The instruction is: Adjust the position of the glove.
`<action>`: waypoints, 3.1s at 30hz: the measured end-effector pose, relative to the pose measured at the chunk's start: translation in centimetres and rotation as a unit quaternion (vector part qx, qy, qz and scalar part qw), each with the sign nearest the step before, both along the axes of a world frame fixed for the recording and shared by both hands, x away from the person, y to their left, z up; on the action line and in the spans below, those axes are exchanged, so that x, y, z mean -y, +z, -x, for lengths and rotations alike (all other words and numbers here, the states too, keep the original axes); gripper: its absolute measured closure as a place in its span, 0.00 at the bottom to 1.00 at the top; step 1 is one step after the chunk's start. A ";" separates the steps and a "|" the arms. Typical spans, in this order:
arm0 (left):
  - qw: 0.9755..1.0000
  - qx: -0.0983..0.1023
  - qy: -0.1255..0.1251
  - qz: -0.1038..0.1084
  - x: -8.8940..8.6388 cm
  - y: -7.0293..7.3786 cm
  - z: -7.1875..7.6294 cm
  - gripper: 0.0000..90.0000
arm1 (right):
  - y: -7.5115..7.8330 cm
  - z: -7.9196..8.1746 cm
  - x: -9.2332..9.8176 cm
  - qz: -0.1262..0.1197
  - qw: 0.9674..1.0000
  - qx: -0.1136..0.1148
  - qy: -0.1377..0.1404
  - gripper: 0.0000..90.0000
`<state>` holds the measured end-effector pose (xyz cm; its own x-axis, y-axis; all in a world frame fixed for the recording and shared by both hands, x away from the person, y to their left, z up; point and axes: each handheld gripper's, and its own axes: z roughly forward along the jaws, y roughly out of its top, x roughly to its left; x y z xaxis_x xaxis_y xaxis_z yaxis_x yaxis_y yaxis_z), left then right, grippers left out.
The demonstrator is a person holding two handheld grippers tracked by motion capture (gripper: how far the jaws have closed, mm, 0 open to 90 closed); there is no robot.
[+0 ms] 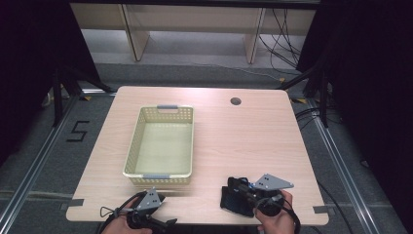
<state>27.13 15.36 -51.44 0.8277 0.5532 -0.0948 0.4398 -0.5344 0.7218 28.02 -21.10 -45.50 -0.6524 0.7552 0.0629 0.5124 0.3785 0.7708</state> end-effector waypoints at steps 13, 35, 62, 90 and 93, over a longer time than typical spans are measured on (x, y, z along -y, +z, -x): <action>1.000 0.002 -0.001 -0.001 0.0 0.0 0.0 0.17 | -0.7 1.0 -1.8 0.018 0.999 0.006 -0.026 0.99; 1.000 0.001 -0.003 -0.005 -0.1 0.0 -0.1 0.17 | -2.2 2.1 -2.8 0.039 0.999 -0.014 -0.024 0.83; 0.999 -0.026 0.001 0.037 1.3 0.2 -0.5 0.20 | -4.6 -0.4 4.1 -0.016 0.984 -0.120 -0.129 0.45; 0.992 -0.091 -0.020 0.085 7.6 1.1 -2.9 0.34 | -5.1 -0.1 3.1 0.019 0.997 -0.080 -0.009 0.89; 0.991 -0.106 -0.027 0.080 8.9 0.8 -3.3 0.38 | -5.5 -0.1 2.9 0.010 0.998 -0.059 -0.008 0.88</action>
<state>30.40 6.42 -50.64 0.8078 0.4726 -0.3522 0.5645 -0.4483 0.6931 28.13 -24.01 -50.99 -0.6289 0.7676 0.1238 0.6054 0.3835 0.6974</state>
